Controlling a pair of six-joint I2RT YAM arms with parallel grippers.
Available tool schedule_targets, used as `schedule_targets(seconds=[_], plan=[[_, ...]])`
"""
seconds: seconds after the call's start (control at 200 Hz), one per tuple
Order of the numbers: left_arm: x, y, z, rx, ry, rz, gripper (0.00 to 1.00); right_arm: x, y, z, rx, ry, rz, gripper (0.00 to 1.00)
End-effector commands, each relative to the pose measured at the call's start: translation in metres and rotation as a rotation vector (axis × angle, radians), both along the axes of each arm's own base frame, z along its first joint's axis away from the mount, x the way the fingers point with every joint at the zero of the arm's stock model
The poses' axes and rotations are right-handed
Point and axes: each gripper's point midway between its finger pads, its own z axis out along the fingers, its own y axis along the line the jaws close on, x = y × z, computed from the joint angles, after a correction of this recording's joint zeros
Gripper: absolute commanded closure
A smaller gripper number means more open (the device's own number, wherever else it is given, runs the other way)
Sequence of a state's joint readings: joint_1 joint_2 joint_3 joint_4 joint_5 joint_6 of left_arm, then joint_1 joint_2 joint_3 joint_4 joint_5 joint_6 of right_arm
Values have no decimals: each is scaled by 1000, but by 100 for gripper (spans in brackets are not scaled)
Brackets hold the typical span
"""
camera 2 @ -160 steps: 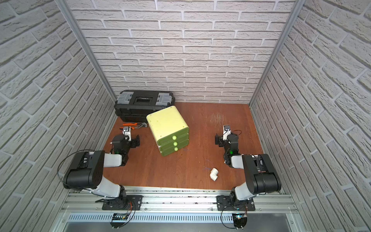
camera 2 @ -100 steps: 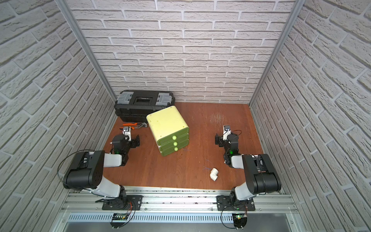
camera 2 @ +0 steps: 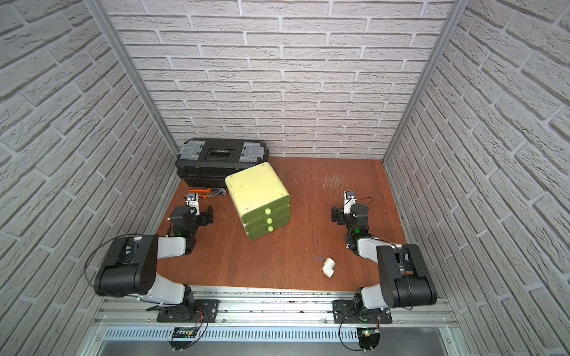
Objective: Take the cookies out of the drawer
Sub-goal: Move the storage box to the center of the board.
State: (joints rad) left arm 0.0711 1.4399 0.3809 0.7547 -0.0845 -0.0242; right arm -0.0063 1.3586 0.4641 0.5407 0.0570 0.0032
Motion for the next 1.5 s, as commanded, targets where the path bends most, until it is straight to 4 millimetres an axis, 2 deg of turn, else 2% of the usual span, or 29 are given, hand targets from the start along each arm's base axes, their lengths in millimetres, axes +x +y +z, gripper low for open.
schedule_targets(seconds=[0.0,0.035,0.105,0.225,0.325,0.485,0.565,0.61,0.825,1.035,1.155,1.315,1.495], plan=[[-7,10,39,-5,-74,63,1,0,-16,52,147,-18,-164,0],[-8,10,49,-23,-90,68,2,-3,-19,56,185,20,-209,1],[-13,6,67,-73,-102,61,2,-3,-10,66,225,76,-173,1],[-27,-7,96,-195,-91,36,1,-7,24,90,324,45,-15,3],[-47,-16,112,-309,-72,38,2,-19,51,111,306,23,78,5],[-80,-36,128,-521,-15,26,1,-49,91,132,242,64,190,5],[-91,-51,127,-641,42,5,2,-64,110,137,250,71,244,5],[-100,-61,134,-697,43,-27,2,-73,119,138,247,83,268,5],[-124,-100,128,-916,192,-96,1,-113,170,130,189,164,421,11],[-137,-136,133,-969,223,-163,1,-143,214,118,39,100,547,12],[-141,-151,130,-975,245,-167,1,-154,240,108,-7,14,619,14],[-143,-162,128,-1011,244,-150,1,-168,275,90,-11,-59,710,14],[-147,-173,121,-1040,272,-133,1,-172,292,68,13,-87,725,14]])
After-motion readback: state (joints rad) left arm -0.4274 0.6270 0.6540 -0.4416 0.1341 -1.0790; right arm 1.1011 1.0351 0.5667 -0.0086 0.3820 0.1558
